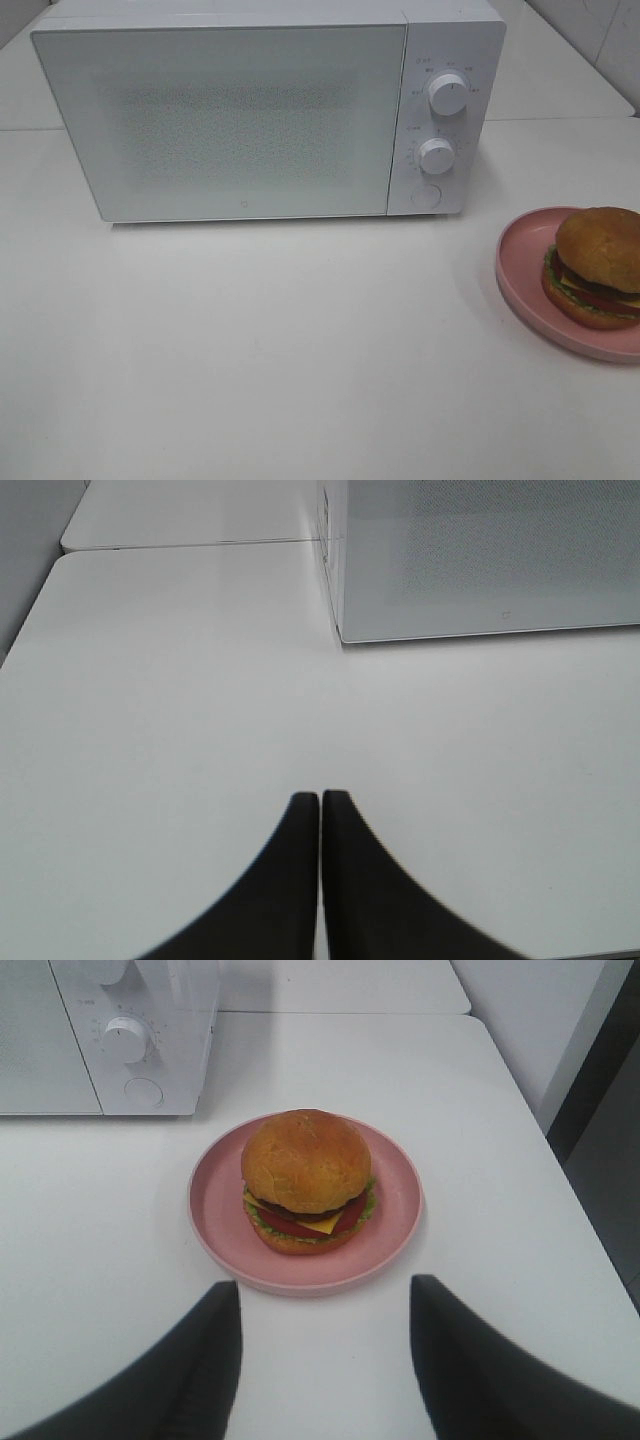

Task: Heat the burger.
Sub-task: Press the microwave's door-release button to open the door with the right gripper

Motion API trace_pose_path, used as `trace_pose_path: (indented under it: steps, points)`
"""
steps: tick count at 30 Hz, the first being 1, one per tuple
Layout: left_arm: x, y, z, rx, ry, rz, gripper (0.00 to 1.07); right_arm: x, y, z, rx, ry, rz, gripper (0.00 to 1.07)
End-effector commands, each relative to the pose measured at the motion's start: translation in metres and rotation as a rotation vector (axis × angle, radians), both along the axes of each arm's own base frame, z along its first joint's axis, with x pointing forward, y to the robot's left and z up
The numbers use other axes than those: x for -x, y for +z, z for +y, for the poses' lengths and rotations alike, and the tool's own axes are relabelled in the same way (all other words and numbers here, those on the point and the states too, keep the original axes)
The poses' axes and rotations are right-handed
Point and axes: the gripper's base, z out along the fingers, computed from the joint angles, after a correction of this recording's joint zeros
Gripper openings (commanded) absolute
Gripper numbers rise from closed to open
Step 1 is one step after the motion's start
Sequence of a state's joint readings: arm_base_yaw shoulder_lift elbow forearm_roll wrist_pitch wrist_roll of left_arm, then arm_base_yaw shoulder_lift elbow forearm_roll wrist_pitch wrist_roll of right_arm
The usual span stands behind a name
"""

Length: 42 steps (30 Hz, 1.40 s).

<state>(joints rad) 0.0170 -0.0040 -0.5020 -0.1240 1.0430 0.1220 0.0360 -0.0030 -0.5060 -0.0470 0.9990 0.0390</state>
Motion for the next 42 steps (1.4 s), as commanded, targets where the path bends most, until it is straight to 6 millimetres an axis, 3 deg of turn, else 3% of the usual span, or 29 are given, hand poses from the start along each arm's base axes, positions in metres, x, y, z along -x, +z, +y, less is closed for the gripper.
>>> trace_pose_path:
  steps: [1,42]
  points:
    - [0.0030,0.0002,-0.0006,0.010,0.001,-0.031,0.00,0.0012,0.0006,-0.0001,0.007,-0.003,-0.018,0.48]
    - [0.0030,0.0002,-0.0006,0.010,0.001,-0.031,0.00,0.0012,0.0006,-0.0001,0.007,-0.003,-0.018,0.48]
